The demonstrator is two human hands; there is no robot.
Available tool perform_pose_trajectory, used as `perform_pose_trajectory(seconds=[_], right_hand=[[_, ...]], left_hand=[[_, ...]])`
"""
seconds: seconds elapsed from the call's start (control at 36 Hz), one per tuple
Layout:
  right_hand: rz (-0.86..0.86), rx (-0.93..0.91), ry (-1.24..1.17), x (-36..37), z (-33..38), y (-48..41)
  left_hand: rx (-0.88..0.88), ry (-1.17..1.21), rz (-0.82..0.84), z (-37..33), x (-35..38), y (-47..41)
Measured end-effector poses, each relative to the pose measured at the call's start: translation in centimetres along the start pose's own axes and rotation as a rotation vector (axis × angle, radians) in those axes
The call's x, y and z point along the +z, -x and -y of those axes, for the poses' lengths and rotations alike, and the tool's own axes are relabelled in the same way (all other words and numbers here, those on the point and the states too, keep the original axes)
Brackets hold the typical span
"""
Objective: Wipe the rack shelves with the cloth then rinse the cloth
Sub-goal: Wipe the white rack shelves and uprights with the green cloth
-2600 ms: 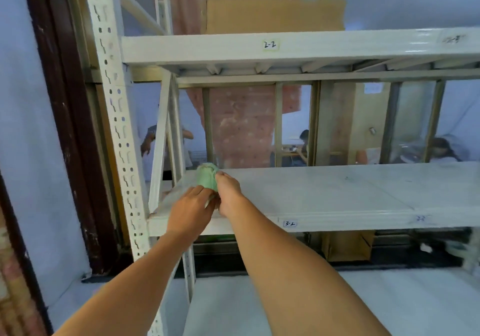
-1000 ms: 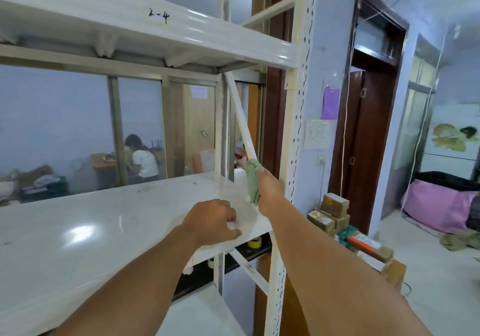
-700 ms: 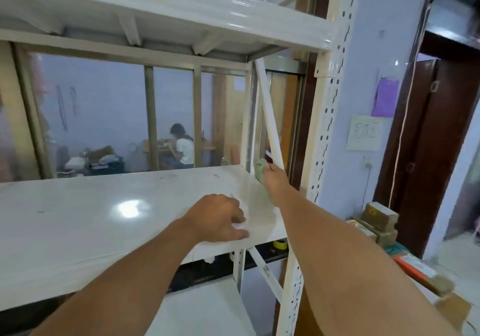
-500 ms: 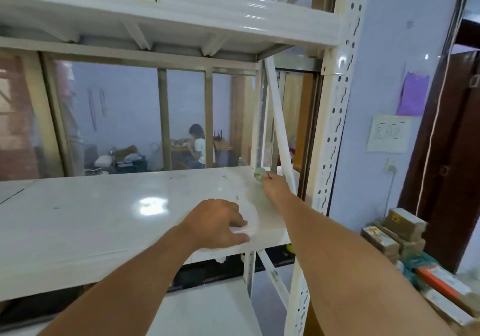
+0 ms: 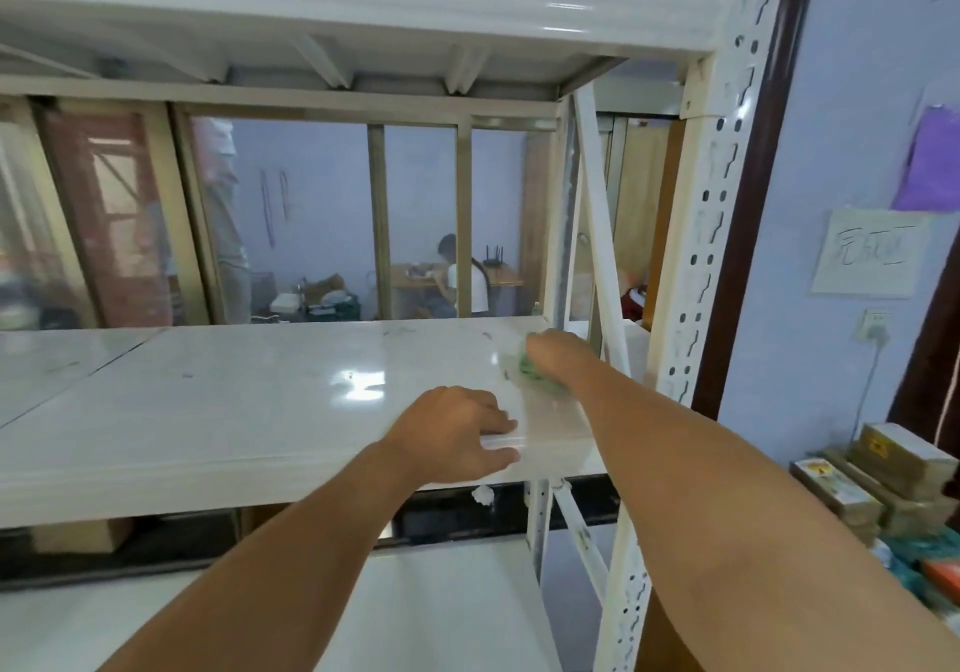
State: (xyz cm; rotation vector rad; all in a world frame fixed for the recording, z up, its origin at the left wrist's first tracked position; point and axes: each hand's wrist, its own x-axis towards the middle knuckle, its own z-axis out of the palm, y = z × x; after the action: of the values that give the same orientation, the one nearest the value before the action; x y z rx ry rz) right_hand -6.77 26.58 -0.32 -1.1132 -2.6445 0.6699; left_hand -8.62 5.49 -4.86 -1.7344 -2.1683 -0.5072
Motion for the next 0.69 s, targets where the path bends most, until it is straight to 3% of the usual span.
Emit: perform_pose_trajectory(seconds=[0.08,0.33,0.69], right_hand=[[-0.101,0.054,-0.023,-0.1,-0.4,-0.3],[0.055,-0.02,0.177,2.1,-1.3,-1.3],[0.114,-0.114,0.18,4.7,2.6,-0.1]], left_hand=[[-0.004,-0.001,-0.016,0.1,0.2,0.0],[0.03,0.002,-0.085,0.5,0.7,0.1],[0.133,-0.004,-0.203,0.8,0.1,1.2]])
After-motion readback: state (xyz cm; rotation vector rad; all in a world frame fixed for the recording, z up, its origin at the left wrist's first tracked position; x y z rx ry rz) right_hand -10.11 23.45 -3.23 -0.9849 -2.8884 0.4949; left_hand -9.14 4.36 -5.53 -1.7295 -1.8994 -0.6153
